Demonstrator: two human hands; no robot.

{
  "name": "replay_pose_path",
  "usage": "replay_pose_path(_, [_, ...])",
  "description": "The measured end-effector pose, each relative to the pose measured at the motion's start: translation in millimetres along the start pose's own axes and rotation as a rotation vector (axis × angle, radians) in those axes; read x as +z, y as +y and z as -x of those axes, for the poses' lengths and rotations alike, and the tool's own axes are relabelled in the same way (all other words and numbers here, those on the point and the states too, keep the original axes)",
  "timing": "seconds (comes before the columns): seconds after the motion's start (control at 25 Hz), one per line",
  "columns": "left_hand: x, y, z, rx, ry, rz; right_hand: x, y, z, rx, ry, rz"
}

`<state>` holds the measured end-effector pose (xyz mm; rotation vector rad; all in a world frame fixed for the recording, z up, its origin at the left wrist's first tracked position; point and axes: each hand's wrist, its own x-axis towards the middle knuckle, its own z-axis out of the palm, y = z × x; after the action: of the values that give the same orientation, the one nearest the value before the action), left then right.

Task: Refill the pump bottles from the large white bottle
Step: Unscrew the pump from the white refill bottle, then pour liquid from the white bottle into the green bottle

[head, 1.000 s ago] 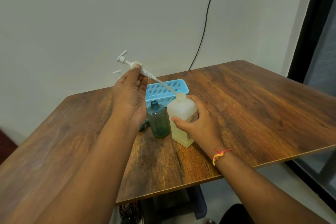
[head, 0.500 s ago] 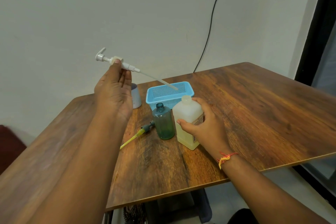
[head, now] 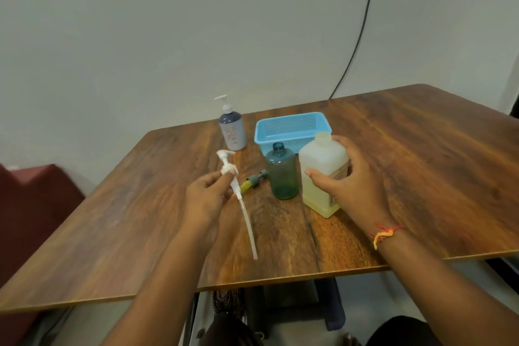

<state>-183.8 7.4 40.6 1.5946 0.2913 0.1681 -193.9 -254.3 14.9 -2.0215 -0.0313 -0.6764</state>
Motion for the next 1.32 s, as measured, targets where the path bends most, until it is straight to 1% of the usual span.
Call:
replay_pose_path(0.08, [-0.9, -9.9, -5.3, -0.065, 0.000, -0.078, 1.0, 0.5, -0.3, -0.002, -0.001, 0.000])
replay_pose_path(0.24, [11.4, -16.5, -11.1, -0.150, -0.110, -0.218, 0.6, 2.0, -0.5, 0.003, -0.001, -0.001])
replay_pose_path(0.36, [22.1, -16.5, -13.2, -0.173, -0.161, -0.333, 0.9, 2.7, -0.5, -0.003, -0.001, -0.004])
replay_pose_path(0.44, [26.2, -16.8, -17.5, -0.161, -0.166, -0.401, 1.5, 3.1, -1.0, -0.005, 0.000, -0.007])
replay_pose_path(0.76, [30.0, -17.7, -39.3, -0.017, -0.147, -0.580, 2.3, 1.5, -1.6, -0.011, 0.028, 0.018])
replay_pose_path(0.92, [31.6, -21.6, -39.2, 0.118, -0.129, -0.689, 1.9, 1.6, -1.9, -0.020, 0.027, 0.021])
replay_pose_path(1.0, [31.4, -23.8, -36.7, 0.208, -0.084, -0.800, 2.2, 2.7, -2.0, -0.019, 0.022, 0.022])
replay_pose_path(1.08, [34.2, -21.4, -31.1, 0.333, -0.019, -0.868, 1.8, 3.5, -2.6, -0.018, 0.019, 0.025])
replay_pose_path(1.12, [36.4, -19.1, -28.1, 0.397, -0.006, -0.852, 1.8, 3.7, -2.8, -0.015, 0.014, 0.026])
replay_pose_path(1.2, [44.6, -10.6, -21.0, 0.458, -0.065, -0.725, 0.7, 3.9, -2.9, -0.009, -0.004, 0.015])
replay_pose_path(1.32, [62.4, 2.2, -11.7, 0.415, -0.210, -0.530, -2.1, 2.8, -3.8, -0.006, -0.029, -0.016])
